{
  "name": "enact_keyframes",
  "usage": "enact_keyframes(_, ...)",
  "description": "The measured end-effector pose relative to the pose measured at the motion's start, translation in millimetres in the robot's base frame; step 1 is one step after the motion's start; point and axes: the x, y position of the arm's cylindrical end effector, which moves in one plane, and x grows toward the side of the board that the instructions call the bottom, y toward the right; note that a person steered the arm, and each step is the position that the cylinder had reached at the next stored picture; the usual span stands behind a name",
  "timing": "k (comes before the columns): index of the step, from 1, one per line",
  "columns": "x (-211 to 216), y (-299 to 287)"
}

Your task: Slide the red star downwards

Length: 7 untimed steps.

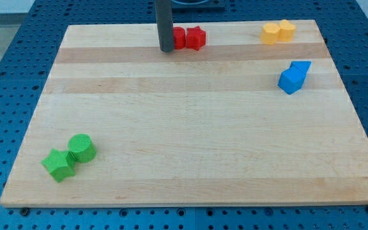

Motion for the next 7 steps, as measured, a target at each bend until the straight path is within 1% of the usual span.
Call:
enact_keyframes(1, 0, 0)
enact_keyframes(3, 0, -43)
enact_keyframes(5, -47, -49)
enact_keyframes(6, -50, -19)
enact_keyframes(7, -51, 24)
